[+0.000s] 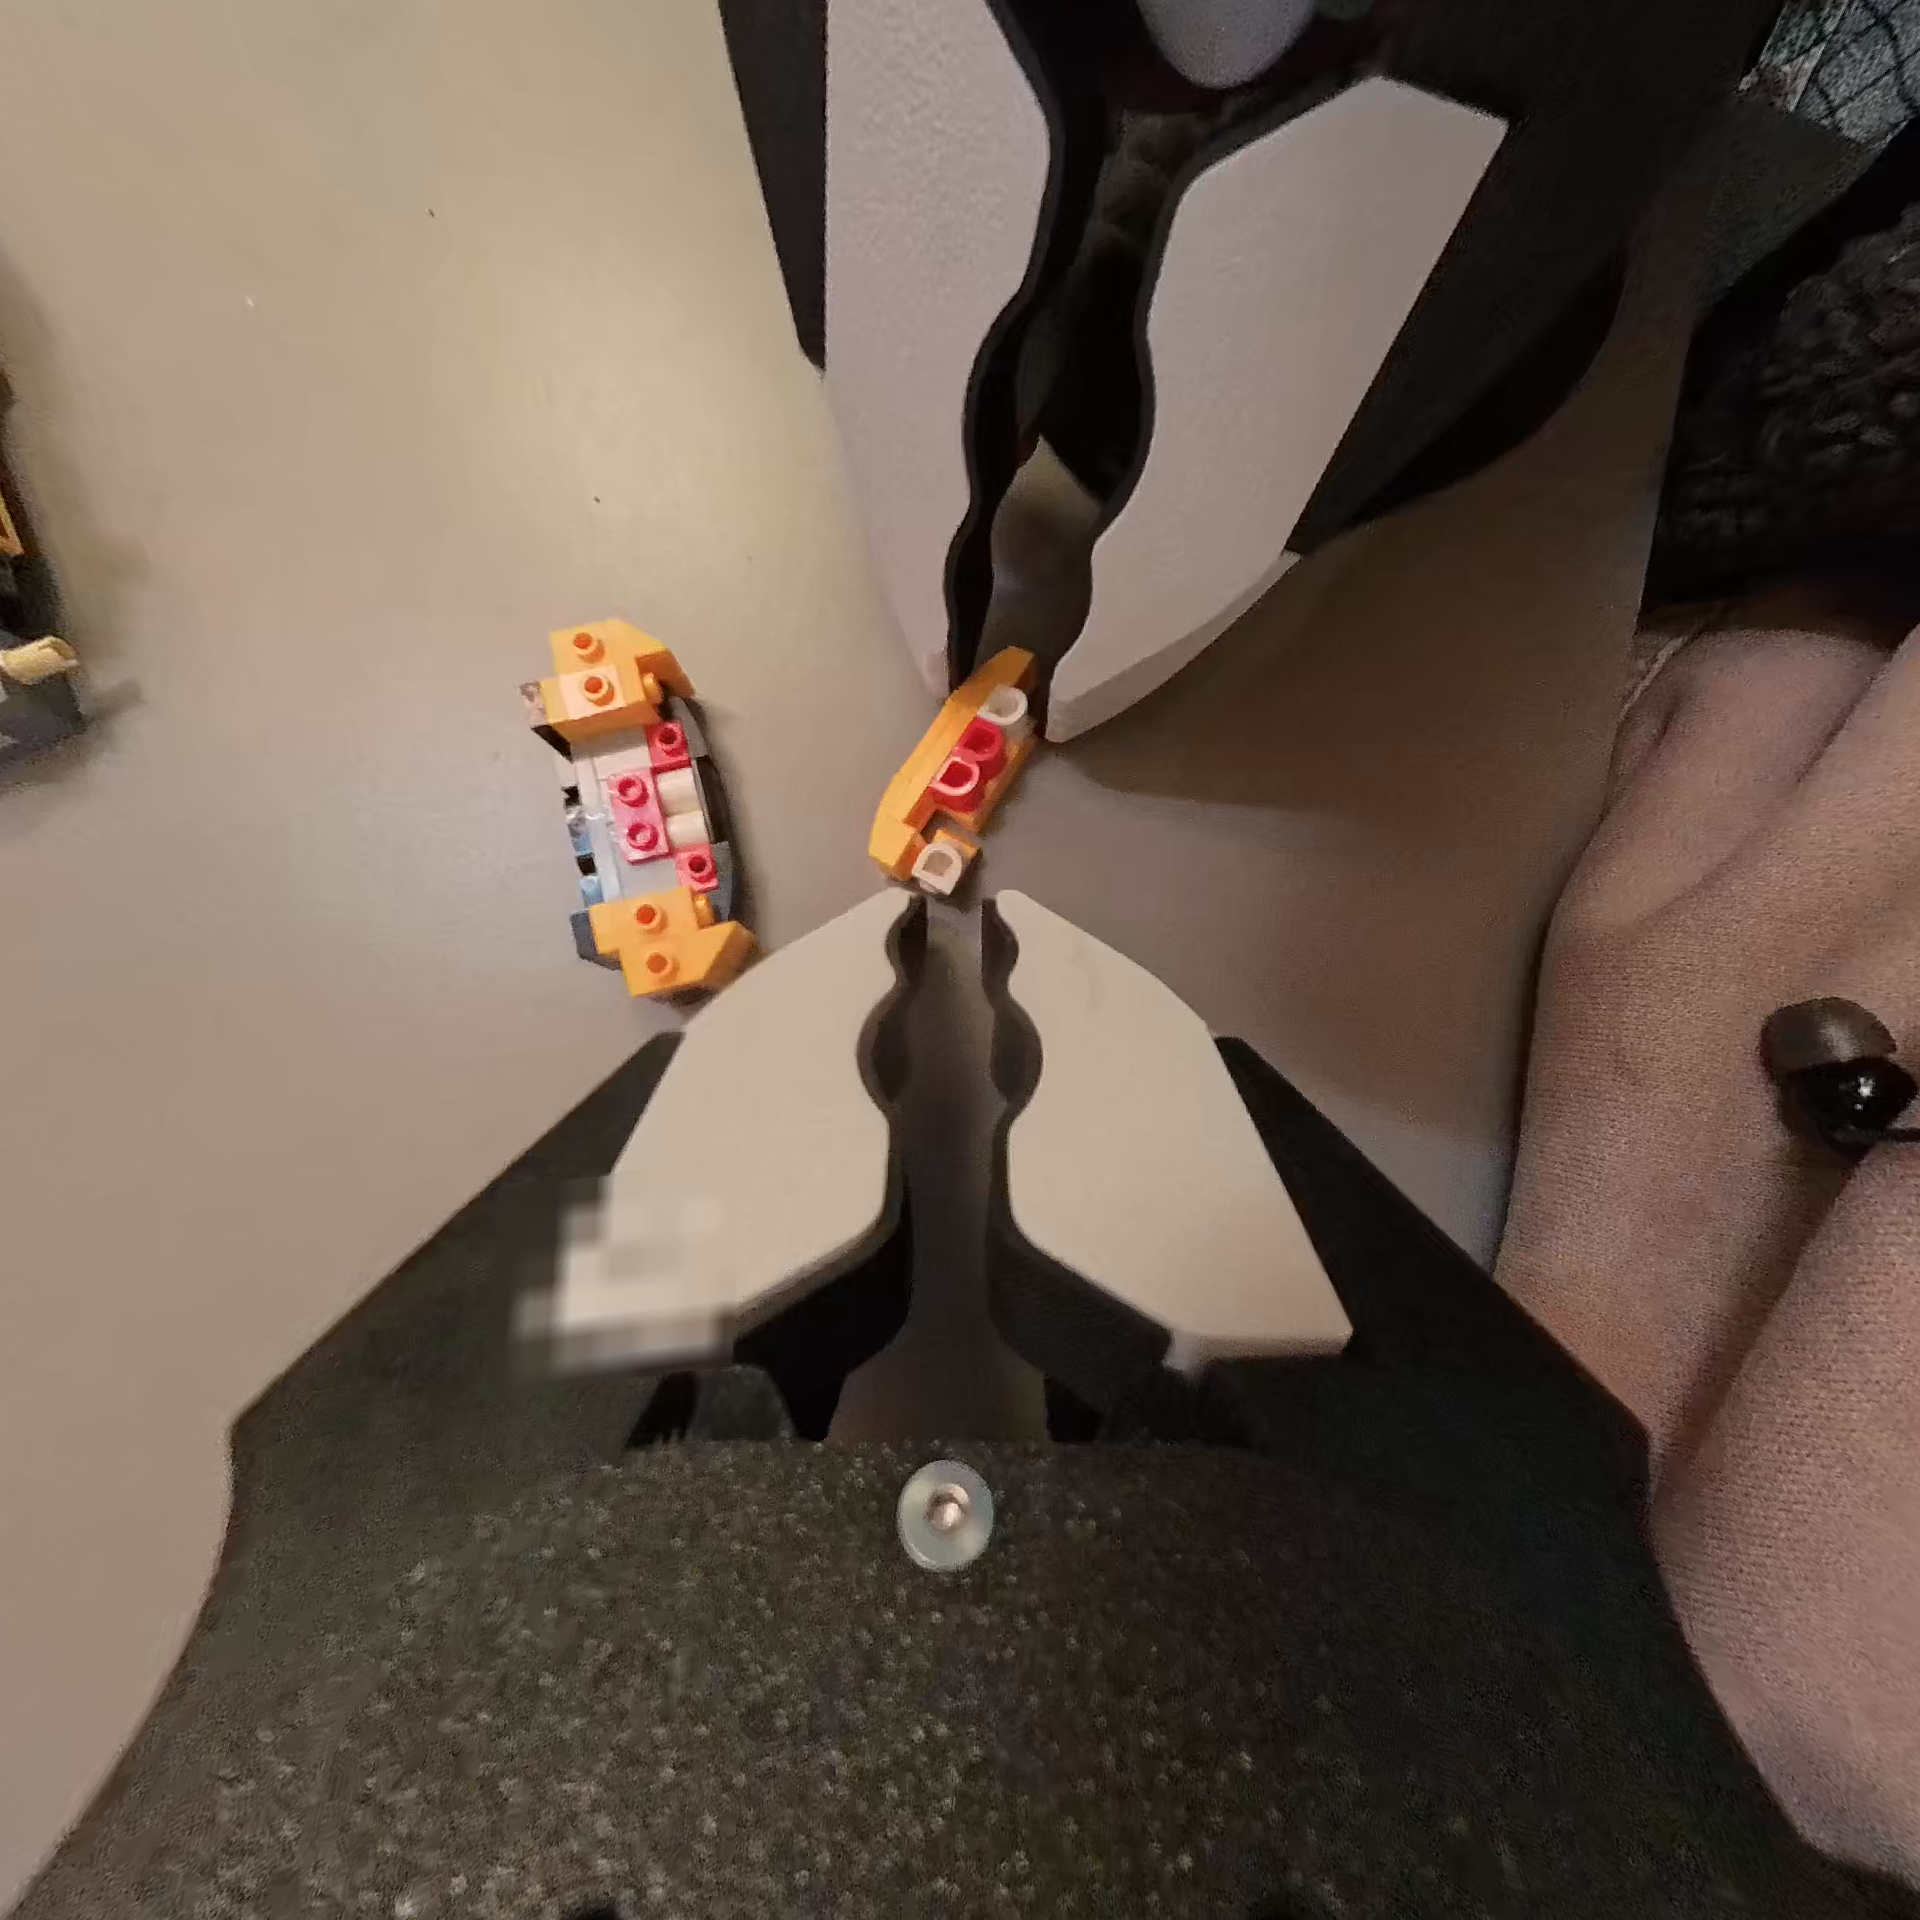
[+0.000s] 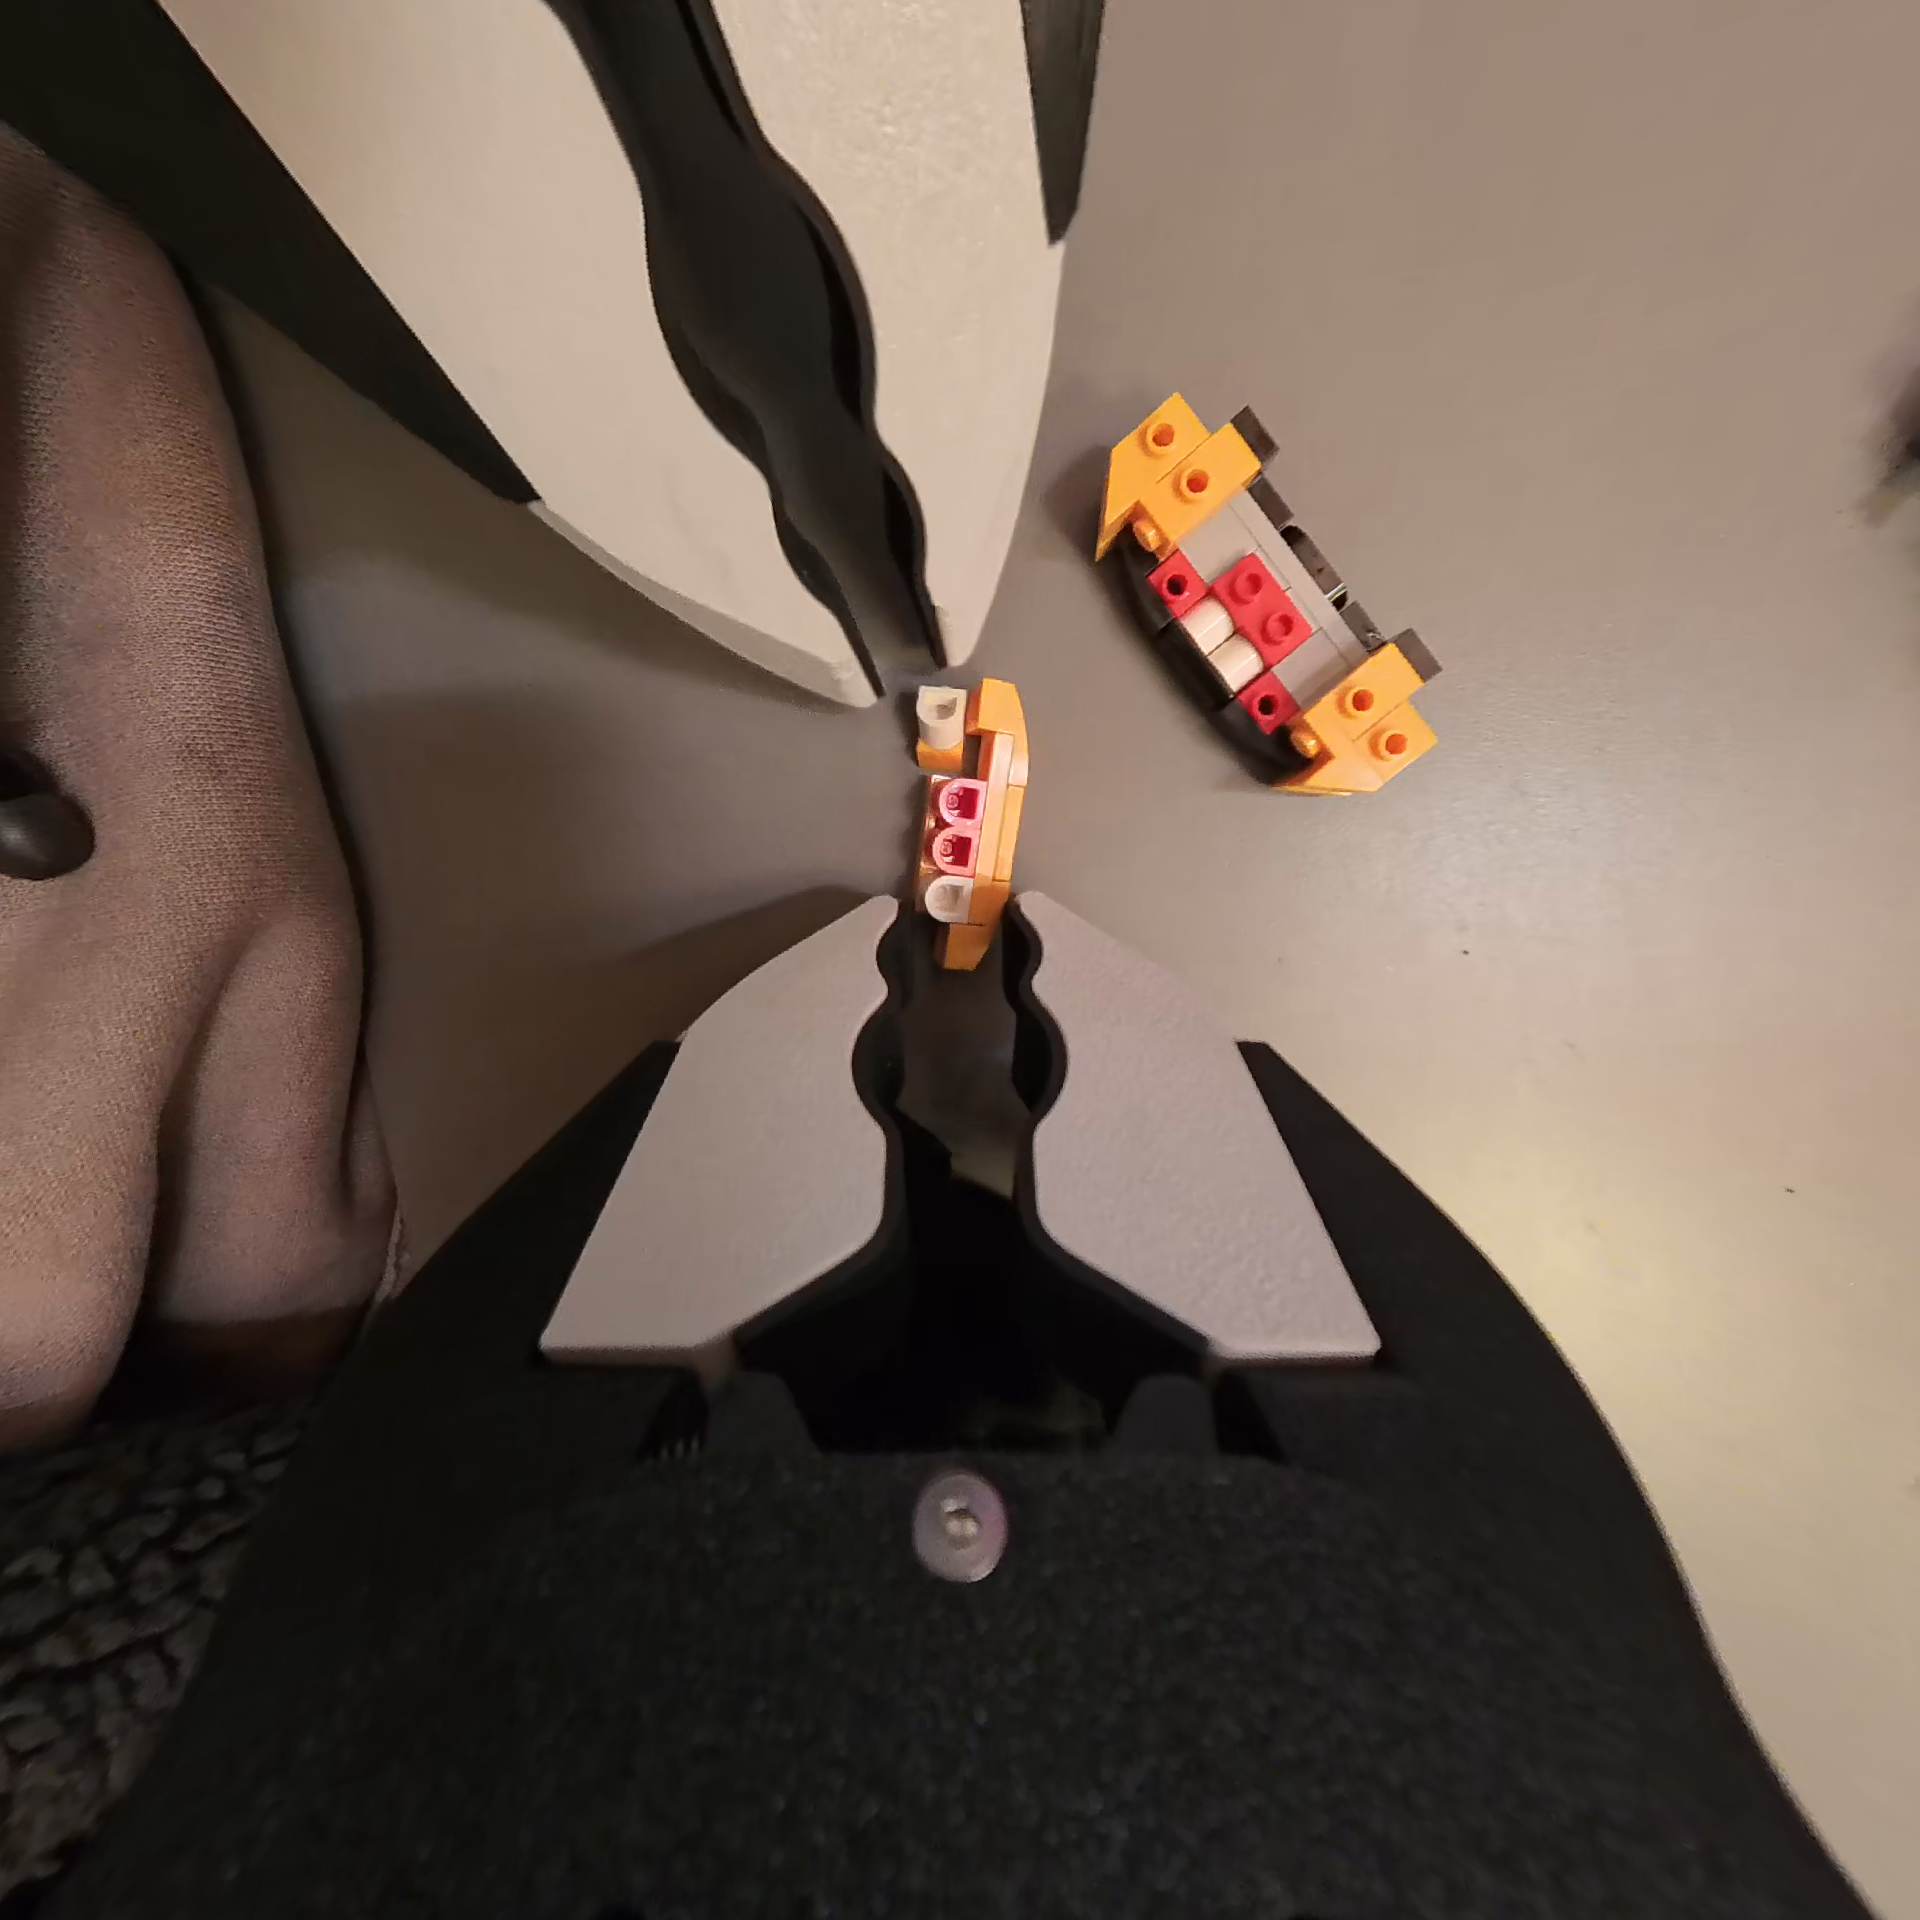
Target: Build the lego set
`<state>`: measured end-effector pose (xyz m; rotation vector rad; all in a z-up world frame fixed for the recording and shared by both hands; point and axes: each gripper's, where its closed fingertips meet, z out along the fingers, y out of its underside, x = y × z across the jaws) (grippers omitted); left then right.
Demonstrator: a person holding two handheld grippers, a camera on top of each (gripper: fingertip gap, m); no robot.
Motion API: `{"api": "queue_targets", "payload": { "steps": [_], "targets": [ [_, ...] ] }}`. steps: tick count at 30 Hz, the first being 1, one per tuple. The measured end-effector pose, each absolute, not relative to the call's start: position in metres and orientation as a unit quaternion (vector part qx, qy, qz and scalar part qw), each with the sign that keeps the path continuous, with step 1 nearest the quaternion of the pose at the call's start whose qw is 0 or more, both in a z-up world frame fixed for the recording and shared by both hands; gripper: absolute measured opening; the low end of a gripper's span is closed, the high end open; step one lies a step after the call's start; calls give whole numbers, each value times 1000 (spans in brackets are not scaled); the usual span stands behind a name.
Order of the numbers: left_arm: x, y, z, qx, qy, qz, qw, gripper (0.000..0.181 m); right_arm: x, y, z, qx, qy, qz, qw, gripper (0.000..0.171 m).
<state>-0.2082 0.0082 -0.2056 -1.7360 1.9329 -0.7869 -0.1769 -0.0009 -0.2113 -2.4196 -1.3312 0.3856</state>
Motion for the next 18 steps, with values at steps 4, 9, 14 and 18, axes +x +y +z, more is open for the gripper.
{"api": "queue_targets", "payload": {
  "steps": [4, 9, 14, 18],
  "targets": [
    [-207, 8, -205, -657, 667, -291, 200, 8, -174, 2, -212, -857, -466, 130, 178, 16],
    [-201, 9, -207, -670, 651, -298, 198, 12, -170, 4, -212, -857, -466, 126, 183, 16],
    [-195, 8, -209, -636, 686, -287, 205, 12, -167, 5, -212, -848, -483, 123, 181, 16],
    [-194, 15, -208, -588, 735, -244, 235, 13, -163, 6, -212, -839, -500, 124, 175, 16]
  ]
}}
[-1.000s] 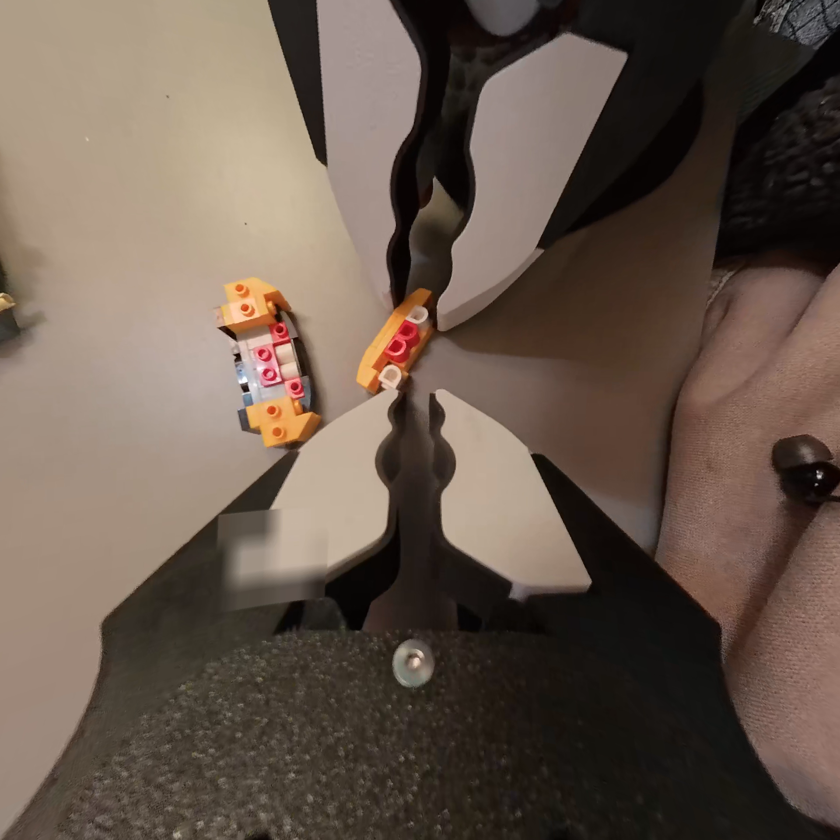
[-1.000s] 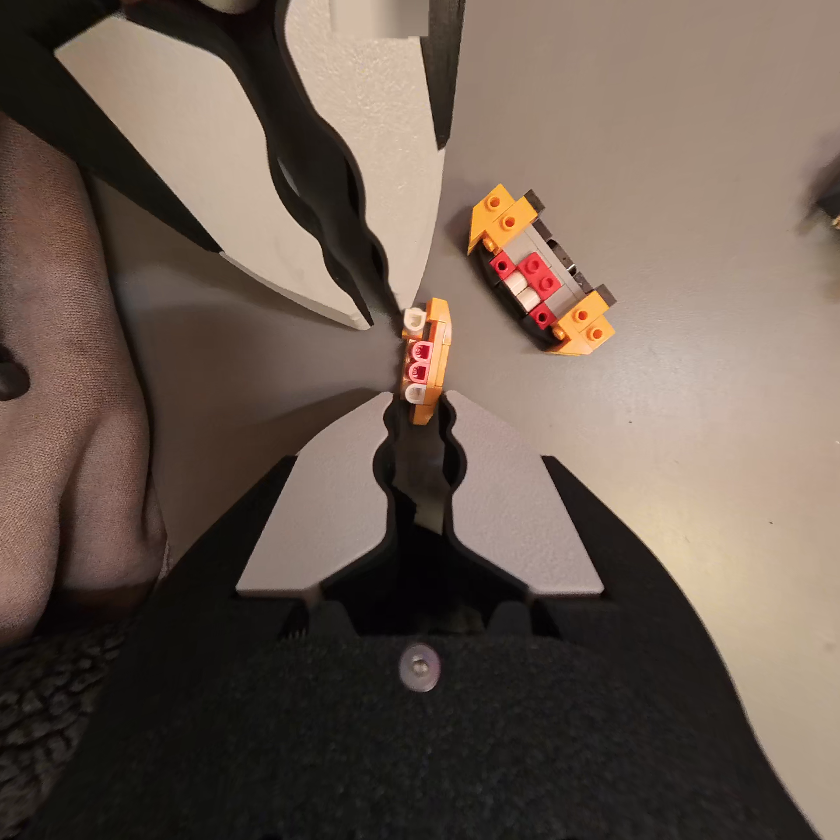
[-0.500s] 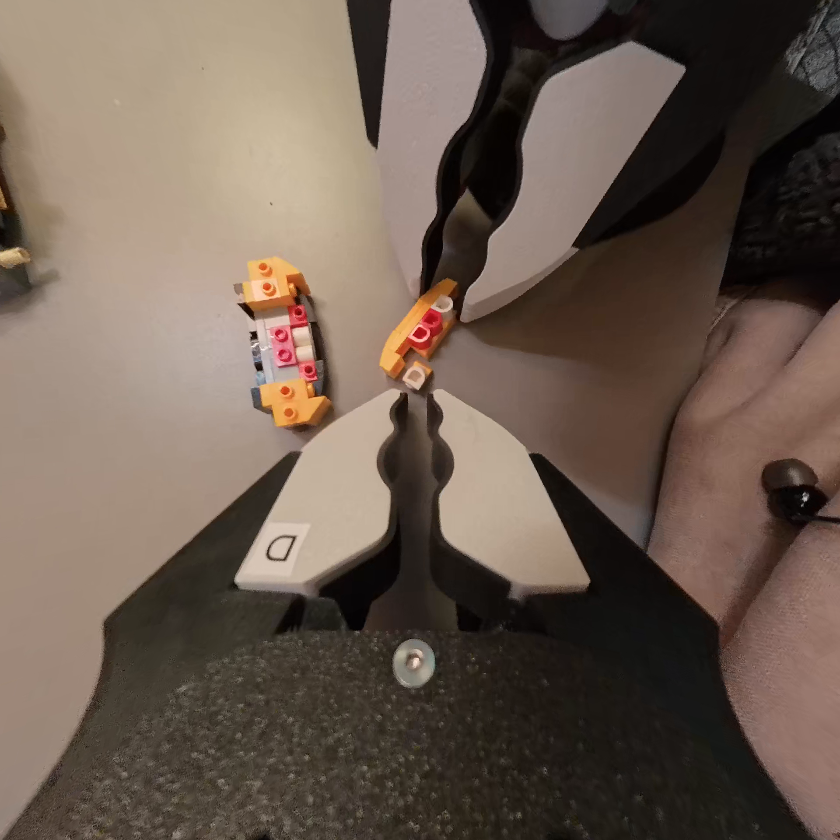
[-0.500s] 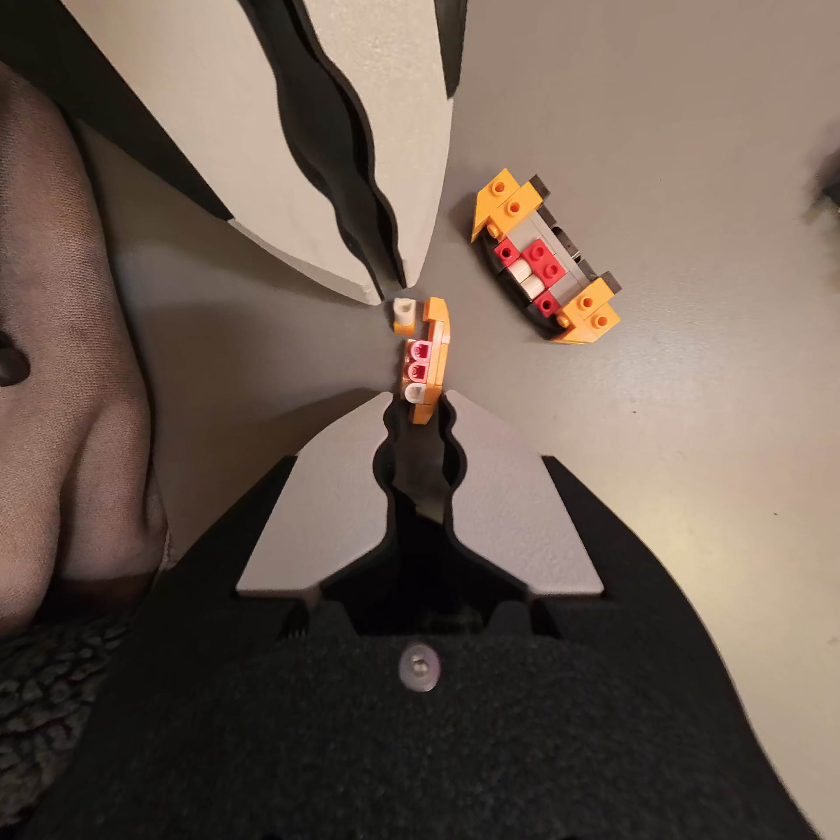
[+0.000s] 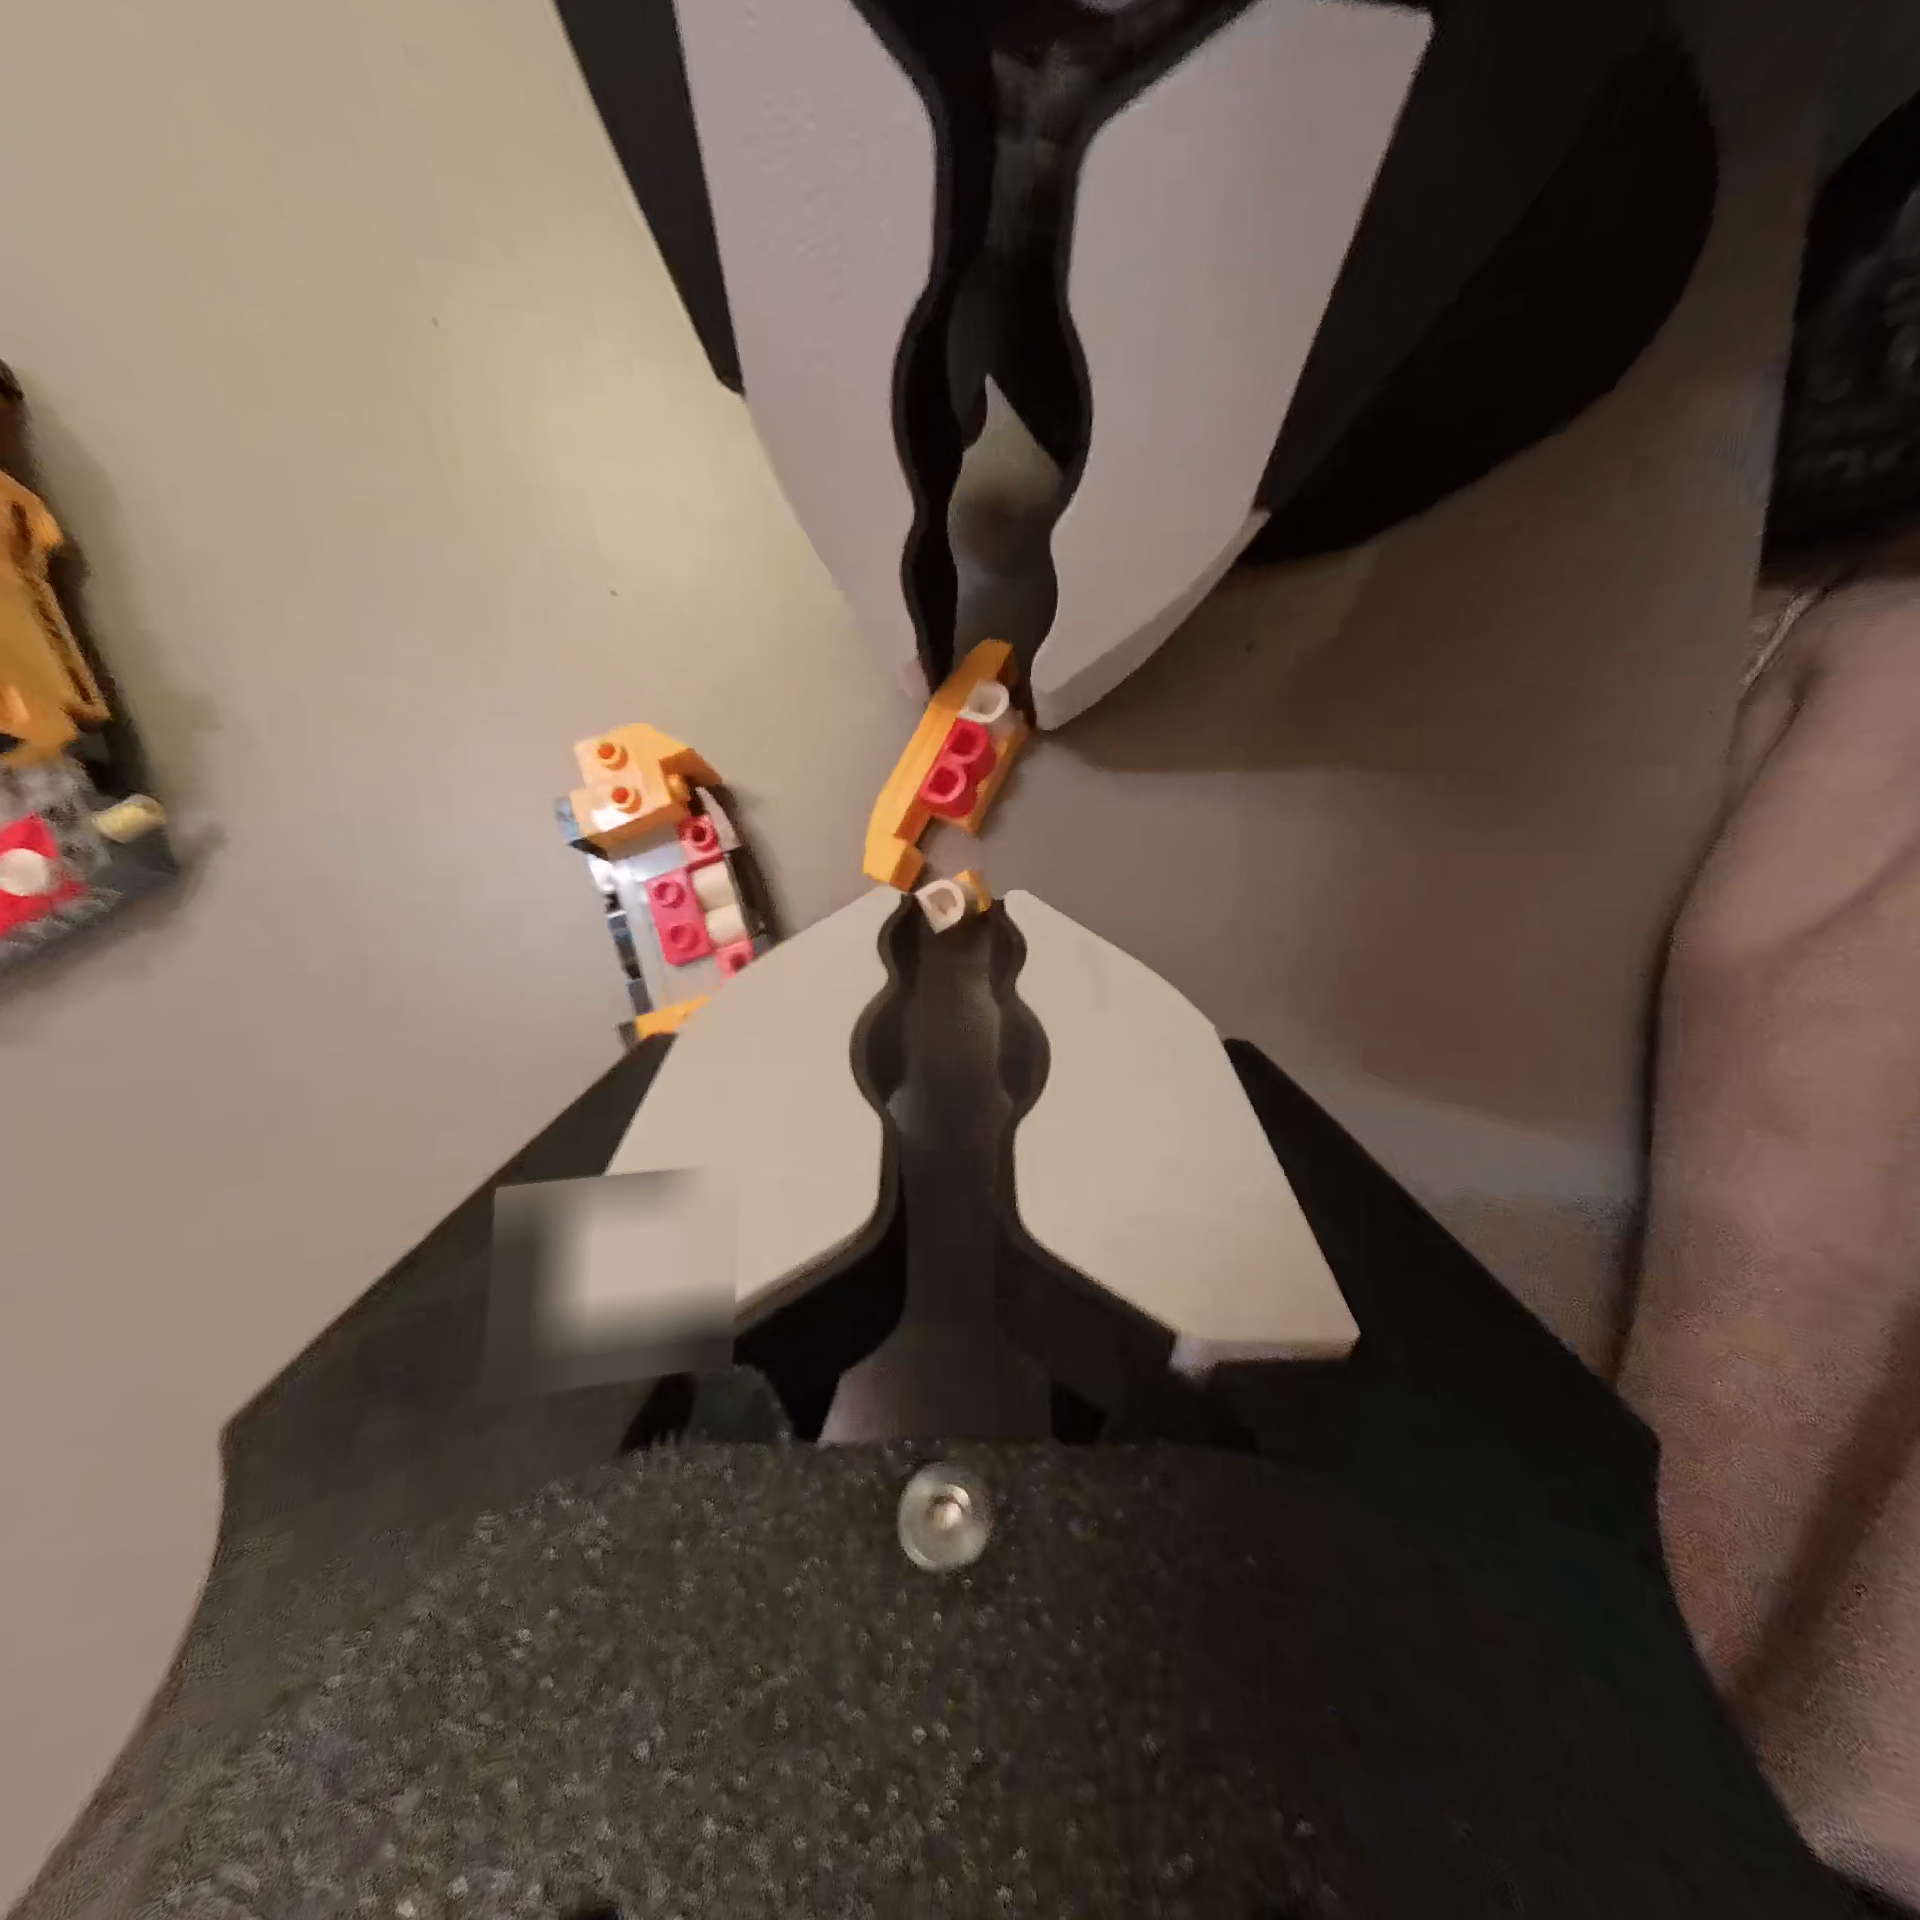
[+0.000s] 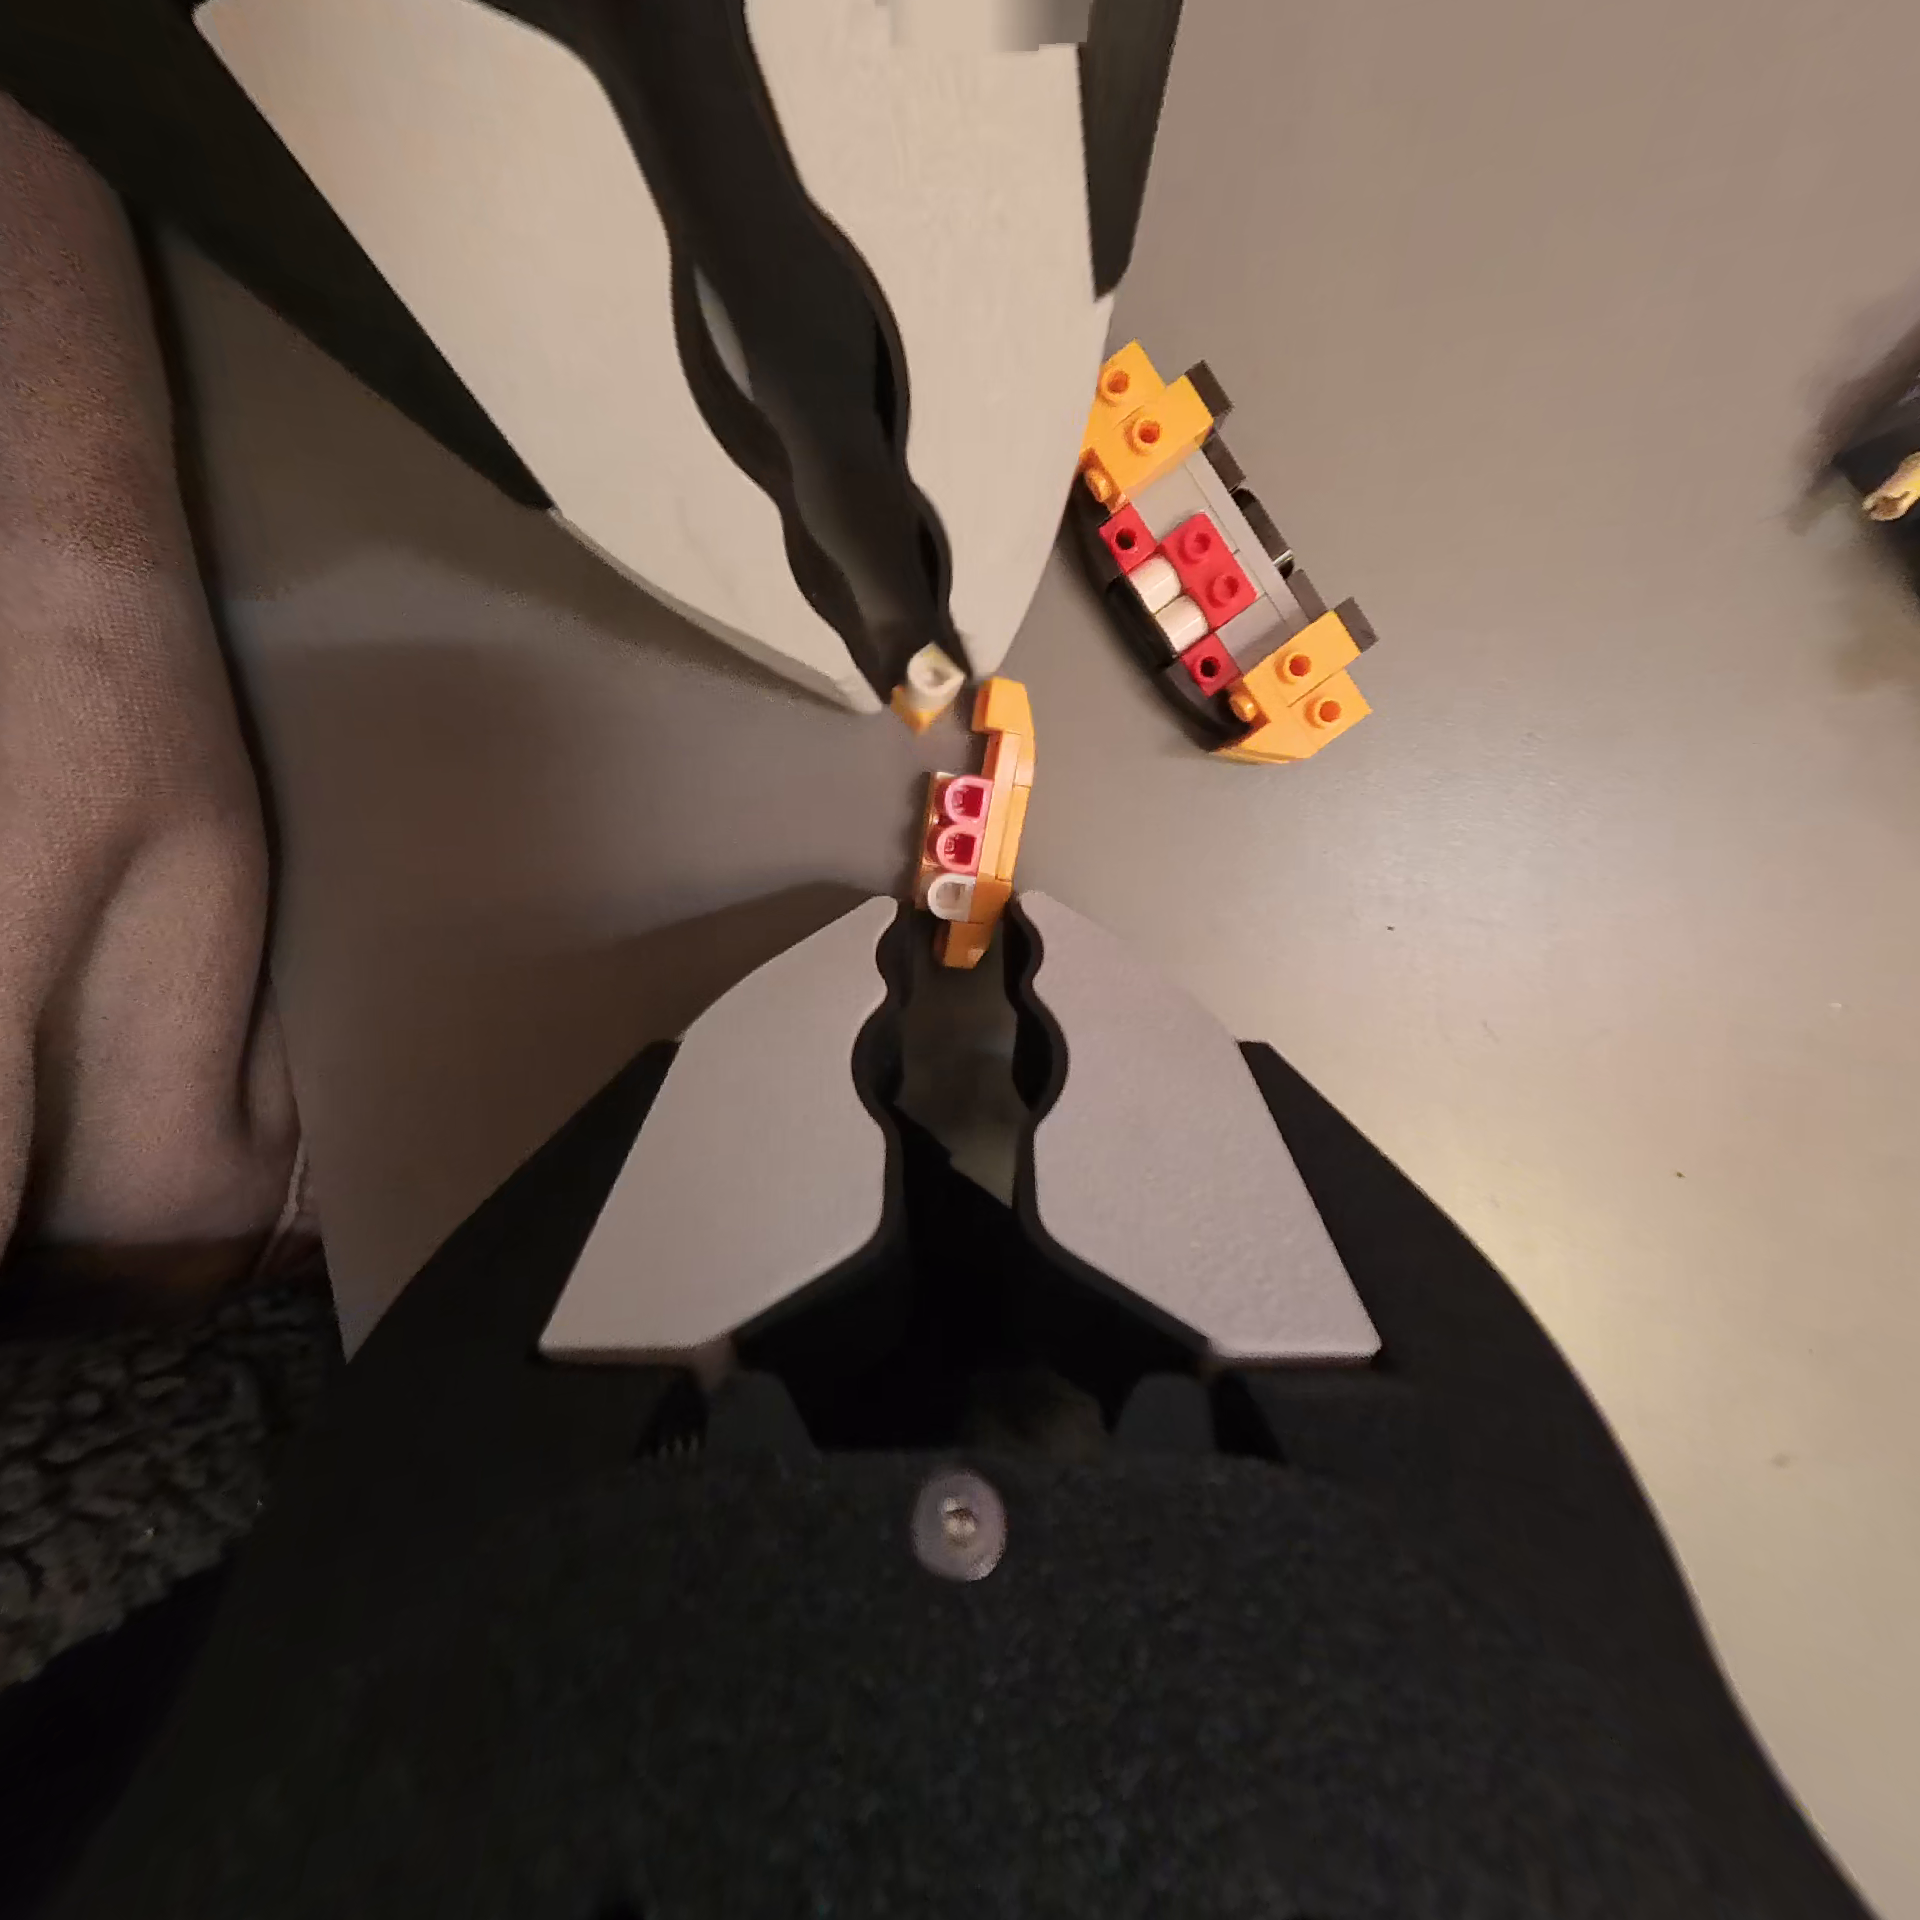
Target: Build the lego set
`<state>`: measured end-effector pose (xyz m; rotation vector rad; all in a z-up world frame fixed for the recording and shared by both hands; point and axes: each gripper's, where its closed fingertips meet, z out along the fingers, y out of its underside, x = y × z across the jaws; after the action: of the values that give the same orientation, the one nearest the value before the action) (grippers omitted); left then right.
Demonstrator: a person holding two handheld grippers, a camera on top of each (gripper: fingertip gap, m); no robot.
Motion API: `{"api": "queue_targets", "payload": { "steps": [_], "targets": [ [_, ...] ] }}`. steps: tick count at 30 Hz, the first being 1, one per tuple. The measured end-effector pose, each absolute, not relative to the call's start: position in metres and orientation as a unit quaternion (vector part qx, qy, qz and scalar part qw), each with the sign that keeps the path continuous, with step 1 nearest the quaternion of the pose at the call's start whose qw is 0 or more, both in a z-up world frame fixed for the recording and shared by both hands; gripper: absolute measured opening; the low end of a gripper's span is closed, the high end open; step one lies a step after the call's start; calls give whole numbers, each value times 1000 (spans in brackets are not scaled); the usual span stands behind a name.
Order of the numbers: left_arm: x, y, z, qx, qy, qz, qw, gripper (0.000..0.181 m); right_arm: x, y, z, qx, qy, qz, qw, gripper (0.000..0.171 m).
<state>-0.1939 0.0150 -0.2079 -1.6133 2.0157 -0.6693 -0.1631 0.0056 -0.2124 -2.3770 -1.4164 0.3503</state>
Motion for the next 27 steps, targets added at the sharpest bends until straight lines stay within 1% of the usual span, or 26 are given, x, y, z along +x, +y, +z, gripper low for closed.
{"api": "queue_targets", "payload": {
  "steps": [3, 9, 15, 22, 27],
  "targets": [
    [-199, 18, -203, -580, 742, -233, 241, 13, -162, 7, -213, -835, -507, 126, 174, 16],
    [-205, 10, -198, -624, 700, -271, 215, 10, -162, 14, -213, -825, -524, 126, 168, 16],
    [-198, 6, -206, -619, 705, -278, 209, 13, -166, 16, -213, -806, -554, 129, 163, 16],
    [-198, 7, -205, -602, 717, -275, 218, 13, -166, 9, -213, -804, -557, 145, 150, 16],
    [-201, 19, -197, -610, 705, -262, 251, 15, -167, 7, -213, -803, -558, 146, 146, 16]
  ]
}}
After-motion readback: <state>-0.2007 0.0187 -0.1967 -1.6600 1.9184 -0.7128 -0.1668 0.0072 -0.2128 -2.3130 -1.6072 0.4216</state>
